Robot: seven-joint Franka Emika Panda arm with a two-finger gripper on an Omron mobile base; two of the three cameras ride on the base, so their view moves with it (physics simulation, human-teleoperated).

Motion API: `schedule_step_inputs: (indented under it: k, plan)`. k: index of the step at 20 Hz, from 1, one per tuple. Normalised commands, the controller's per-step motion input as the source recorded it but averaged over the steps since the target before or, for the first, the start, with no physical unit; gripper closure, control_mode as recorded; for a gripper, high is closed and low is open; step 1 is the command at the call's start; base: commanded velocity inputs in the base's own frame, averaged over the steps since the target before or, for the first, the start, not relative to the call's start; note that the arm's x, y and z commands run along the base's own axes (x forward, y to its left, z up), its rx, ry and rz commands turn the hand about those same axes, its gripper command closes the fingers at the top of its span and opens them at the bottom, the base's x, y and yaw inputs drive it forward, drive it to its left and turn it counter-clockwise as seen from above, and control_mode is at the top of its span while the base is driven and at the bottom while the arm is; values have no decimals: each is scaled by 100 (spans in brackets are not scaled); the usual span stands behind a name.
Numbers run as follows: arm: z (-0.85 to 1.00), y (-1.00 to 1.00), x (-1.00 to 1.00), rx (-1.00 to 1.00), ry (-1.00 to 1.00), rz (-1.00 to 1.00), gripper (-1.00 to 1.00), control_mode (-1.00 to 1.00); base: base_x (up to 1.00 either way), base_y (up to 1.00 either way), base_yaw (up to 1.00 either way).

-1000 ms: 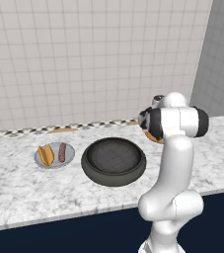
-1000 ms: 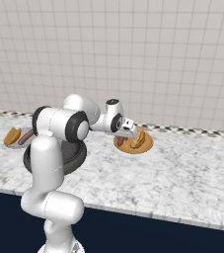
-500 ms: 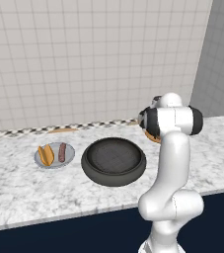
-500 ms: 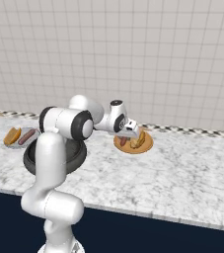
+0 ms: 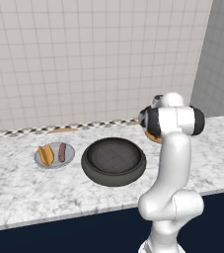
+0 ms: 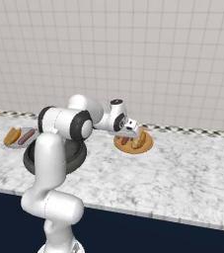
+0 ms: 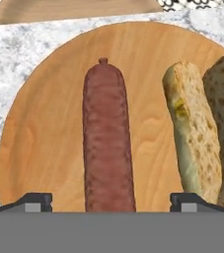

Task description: Place one bun and one sausage from the bowl on each plate.

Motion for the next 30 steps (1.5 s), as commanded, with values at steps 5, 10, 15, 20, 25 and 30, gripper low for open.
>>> schedule_step_inputs:
  k: [5, 10, 15, 20, 25, 30]
  plan:
    - [45, 62, -80, -2, -1, -2, -100, -100, 0, 0, 0]
    - [71, 39, -100, 4, 1, 0, -100, -100, 0, 0, 0]
    - [45, 34, -100, 6, 0, 0, -100, -100, 0, 0, 0]
    - [65, 47, -100, 0, -1, 0, -100, -100, 0, 0, 0]
    - [100, 26, -75, 4, 0, 0, -100, -100, 0, 0, 0]
    - [73, 3, -97, 4, 0, 0, -100, -100, 0, 0, 0]
